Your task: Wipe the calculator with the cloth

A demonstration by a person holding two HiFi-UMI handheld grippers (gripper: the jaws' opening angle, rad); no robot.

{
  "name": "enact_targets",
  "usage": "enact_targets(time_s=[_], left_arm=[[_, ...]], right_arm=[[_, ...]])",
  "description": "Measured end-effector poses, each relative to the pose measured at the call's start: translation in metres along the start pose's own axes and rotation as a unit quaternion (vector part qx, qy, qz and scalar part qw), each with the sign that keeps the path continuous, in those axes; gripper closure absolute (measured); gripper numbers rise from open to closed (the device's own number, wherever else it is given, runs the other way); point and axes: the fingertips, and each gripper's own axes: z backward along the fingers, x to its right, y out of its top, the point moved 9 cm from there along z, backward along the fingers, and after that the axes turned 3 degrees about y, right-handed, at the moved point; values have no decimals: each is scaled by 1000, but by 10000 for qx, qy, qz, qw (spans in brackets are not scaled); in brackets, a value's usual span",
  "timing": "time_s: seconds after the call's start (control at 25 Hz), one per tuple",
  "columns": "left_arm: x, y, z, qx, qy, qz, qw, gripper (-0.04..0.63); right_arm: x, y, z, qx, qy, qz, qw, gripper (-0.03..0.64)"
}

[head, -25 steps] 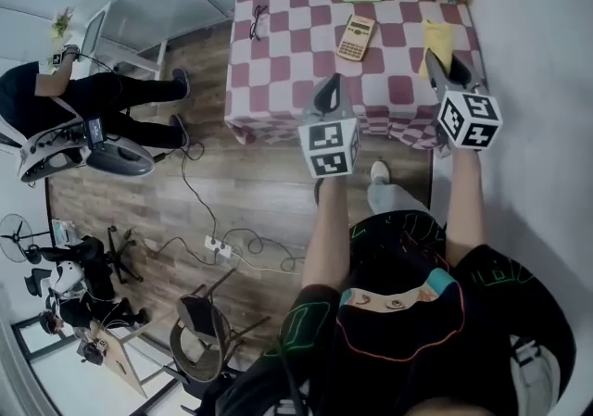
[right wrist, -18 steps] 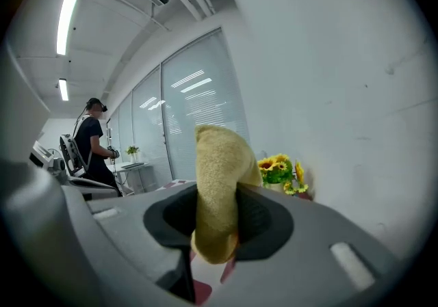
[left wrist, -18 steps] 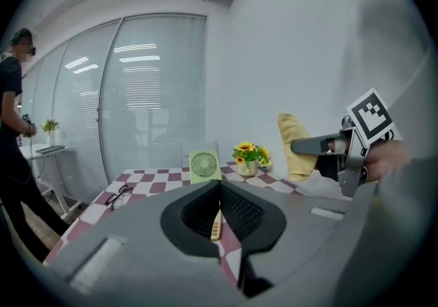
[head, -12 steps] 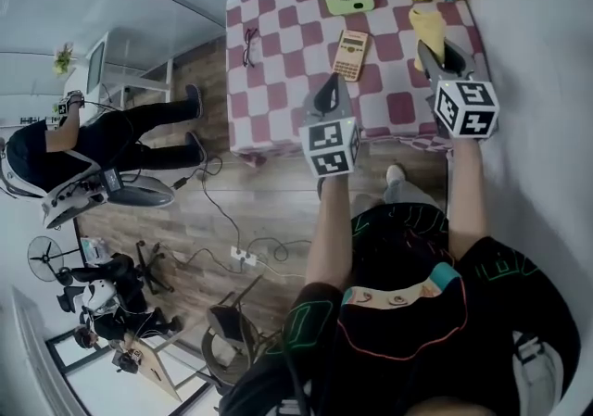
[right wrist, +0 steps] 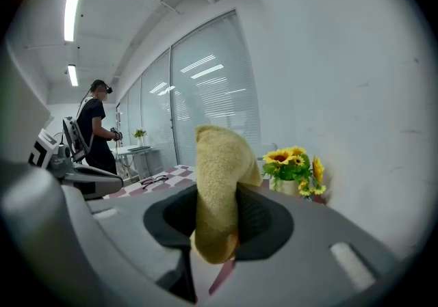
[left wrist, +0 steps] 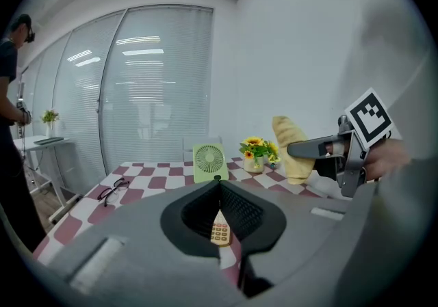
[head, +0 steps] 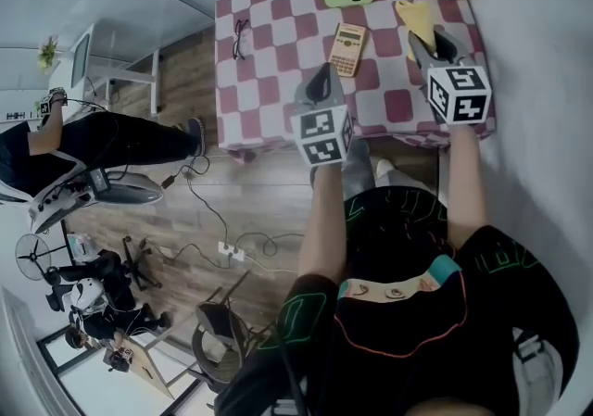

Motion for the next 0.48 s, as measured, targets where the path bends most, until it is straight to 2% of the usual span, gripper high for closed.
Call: enact_targets(time_s=[0.28,0.48], left_arm=[[-23,-14,-21,-318,76,154,9993,586],[-39,-28,-39,-497,39,326,9982,586]], right_arm=[[1,-1,-50,-505,219,572,9968,492],[-3,-9,-91,-977,509,1112,9877,492]])
